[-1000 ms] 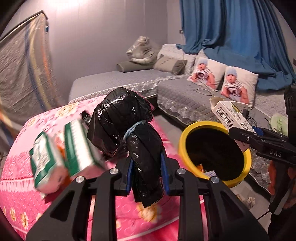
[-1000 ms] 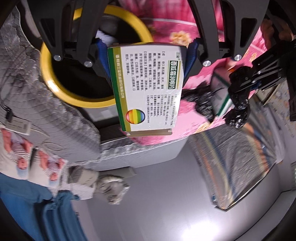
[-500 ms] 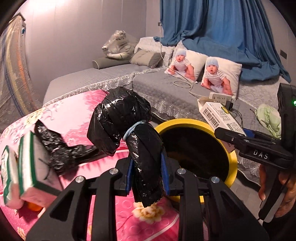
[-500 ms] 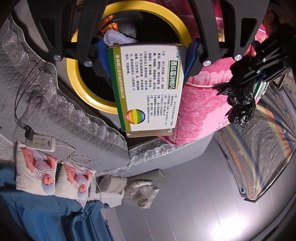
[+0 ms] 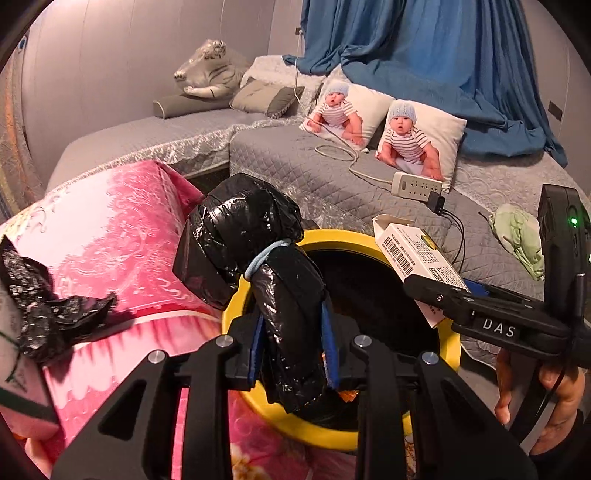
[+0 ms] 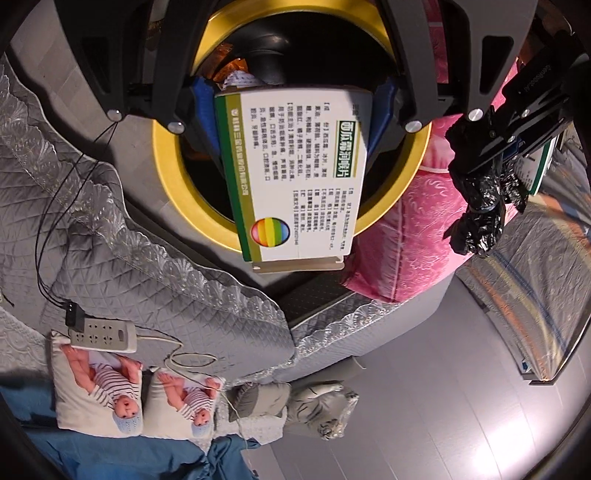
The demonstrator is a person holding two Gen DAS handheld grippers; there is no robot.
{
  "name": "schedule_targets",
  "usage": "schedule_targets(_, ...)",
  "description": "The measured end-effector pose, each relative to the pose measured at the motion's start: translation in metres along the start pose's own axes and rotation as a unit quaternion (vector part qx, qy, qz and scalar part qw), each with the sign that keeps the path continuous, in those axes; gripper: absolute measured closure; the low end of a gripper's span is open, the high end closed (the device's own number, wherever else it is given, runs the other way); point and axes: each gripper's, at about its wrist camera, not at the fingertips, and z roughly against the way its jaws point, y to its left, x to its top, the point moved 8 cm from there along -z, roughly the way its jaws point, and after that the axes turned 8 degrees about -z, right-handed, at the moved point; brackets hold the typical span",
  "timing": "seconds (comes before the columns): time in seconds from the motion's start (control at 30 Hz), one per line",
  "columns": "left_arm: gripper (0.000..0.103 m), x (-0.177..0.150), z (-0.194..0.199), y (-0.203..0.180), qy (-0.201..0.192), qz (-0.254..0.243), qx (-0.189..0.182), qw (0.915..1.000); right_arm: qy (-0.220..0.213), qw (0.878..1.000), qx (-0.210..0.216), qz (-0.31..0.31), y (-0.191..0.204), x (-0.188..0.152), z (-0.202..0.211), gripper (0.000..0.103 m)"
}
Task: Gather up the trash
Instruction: 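Carry the box and black bag over the bin and open both tools, then grasp the pink tube with the blue cap with the right tool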
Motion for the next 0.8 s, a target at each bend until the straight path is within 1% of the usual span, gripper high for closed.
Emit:
schedule_targets(0.03, 0.077, -0.001, -0.001, 0.000, 0.001, 0.002, -0.001, 1.0000, 0.000, 1.000, -0.001, -0.002, -0.002, 0.000, -0.001, 0.040)
schedule_targets(0.07, 0.071, 0.000, -0.003, -0.001, 0.002, 0.002, -0.003, 1.0000, 0.000, 1.000, -0.001, -0.003, -0.003, 0.001, -0.001, 0.040)
schedule_targets(0.1, 0.052, -0.001, -0.003, -0.002, 0.001, 0.001, 0.001, 1.0000, -0.001, 1.000, 0.001, -0.008, -0.004, 0.001, -0.001, 0.039)
schedule_targets(0.17, 0.026, 0.001, 0.002, -0.001, -0.011, 0.001, 0.011, 0.9999, -0.004, 1.000, -0.005, -0.014, -0.007, 0.003, 0.000, 0.039)
schedule_targets(0.23, 0.025, 0.003, 0.007, 0.002, -0.016, 0.005, 0.014, 0.9998, -0.013, 1.000, -0.011, -0.021, -0.012, 0.007, 0.004, 0.039)
schedule_targets(0.3, 0.020, 0.003, 0.015, 0.010, -0.020, 0.019, 0.016, 0.9995, -0.022, 0.999, -0.012, -0.033, -0.018, 0.010, 0.009, 0.039)
schedule_targets(0.4, 0.019, 0.002, 0.026, 0.025, -0.026, 0.037, 0.022, 0.9987, -0.035, 0.999, -0.016, -0.031, -0.021, 0.014, 0.018, 0.039)
schedule_targets(0.53, 0.017, 0.004, 0.047, 0.043, -0.037, 0.056, 0.044, 0.9967, -0.042, 0.999, -0.006, -0.027, -0.016, 0.014, 0.027, 0.039)
schedule_targets(0.57, 0.016, 0.004, 0.056, 0.049, -0.042, 0.061, 0.055, 0.9957, -0.045, 0.999, 0.000, -0.022, -0.012, 0.013, 0.030, 0.039)
schedule_targets(0.63, 0.015, 0.004, 0.071, 0.059, -0.051, 0.071, 0.062, 0.9942, -0.047, 0.999, 0.016, -0.010, 0.000, 0.011, 0.034, 0.039)
schedule_targets(0.7, 0.012, 0.002, 0.093, 0.073, -0.062, 0.083, 0.075, 0.9918, -0.048, 0.998, 0.039, 0.016, 0.021, 0.005, 0.039, 0.039)
schedule_targets(0.73, 0.012, -0.001, 0.106, 0.083, -0.063, 0.092, 0.092, 0.9896, -0.047, 0.997, 0.049, 0.030, 0.032, 0.001, 0.041, 0.039)
schedule_targets(0.8, 0.011, -0.006, 0.126, 0.099, -0.068, 0.102, 0.105, 0.9869, -0.035, 0.993, 0.090, 0.069, 0.065, -0.013, 0.044, 0.039)
